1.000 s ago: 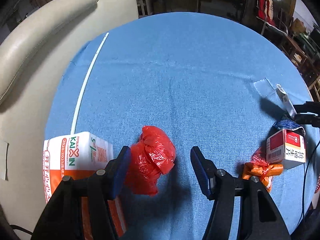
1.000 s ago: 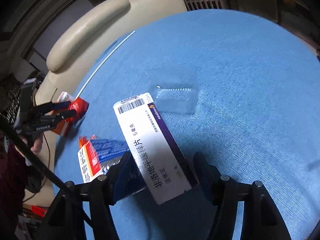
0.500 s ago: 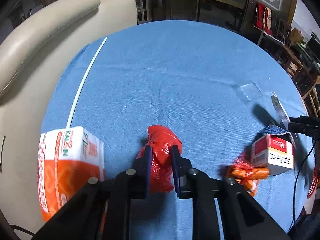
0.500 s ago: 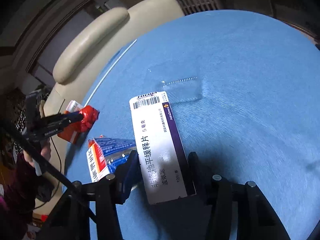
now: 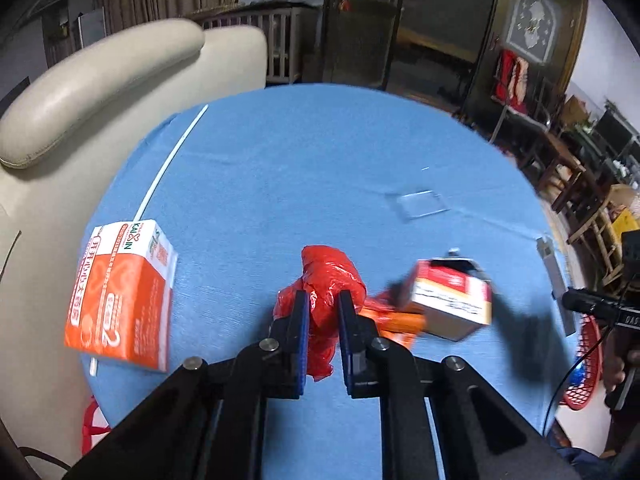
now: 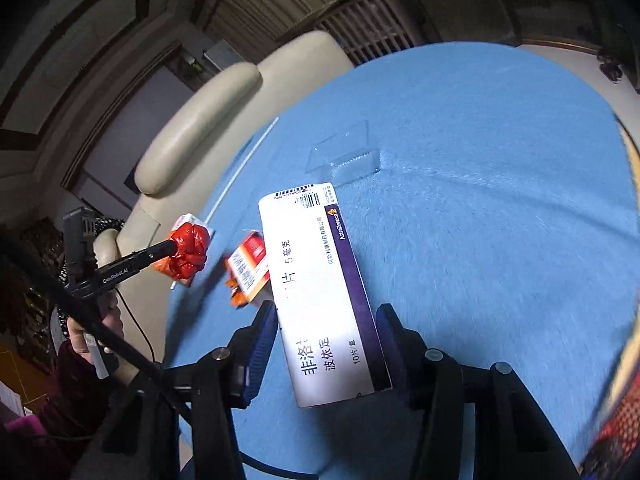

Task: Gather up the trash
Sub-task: 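Carry the red bag and white medicine box over the red basket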

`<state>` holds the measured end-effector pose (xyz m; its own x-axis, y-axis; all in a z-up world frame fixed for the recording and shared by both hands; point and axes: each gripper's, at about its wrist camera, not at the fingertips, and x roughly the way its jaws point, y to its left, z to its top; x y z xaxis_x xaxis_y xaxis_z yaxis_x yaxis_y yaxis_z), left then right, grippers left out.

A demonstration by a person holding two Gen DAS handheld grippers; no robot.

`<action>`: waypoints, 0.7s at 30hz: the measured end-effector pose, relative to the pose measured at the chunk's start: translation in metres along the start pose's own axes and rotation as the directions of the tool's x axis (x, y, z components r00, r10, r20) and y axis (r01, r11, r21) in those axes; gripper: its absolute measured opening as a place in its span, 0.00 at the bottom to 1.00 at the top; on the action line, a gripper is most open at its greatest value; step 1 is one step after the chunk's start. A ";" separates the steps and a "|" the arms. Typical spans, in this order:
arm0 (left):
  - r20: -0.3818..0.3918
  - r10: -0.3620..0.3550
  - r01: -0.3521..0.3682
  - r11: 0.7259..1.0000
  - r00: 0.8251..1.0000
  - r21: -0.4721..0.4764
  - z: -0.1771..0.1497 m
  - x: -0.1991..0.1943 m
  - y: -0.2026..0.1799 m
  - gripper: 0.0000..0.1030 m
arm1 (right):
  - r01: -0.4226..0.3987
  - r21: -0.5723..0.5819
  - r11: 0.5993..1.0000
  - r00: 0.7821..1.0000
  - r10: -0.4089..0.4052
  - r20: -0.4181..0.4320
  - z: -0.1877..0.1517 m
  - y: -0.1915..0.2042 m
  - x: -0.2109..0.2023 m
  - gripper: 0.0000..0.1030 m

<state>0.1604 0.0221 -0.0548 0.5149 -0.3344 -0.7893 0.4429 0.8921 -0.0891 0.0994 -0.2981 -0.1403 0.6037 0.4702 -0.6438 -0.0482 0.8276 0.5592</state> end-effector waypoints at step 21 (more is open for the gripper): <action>0.173 -0.158 0.120 0.971 0.972 0.209 -0.045 -0.092 -0.170 0.14 | 0.035 0.060 0.998 0.970 -0.049 0.239 -0.097 0.006 -0.158 0.52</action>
<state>0.0046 -0.0853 0.0058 0.5576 -0.5183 -0.6484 0.6451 0.7622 -0.0545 -0.0732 -0.3380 -0.0857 0.7780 0.3425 -0.5268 0.0206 0.8240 0.5662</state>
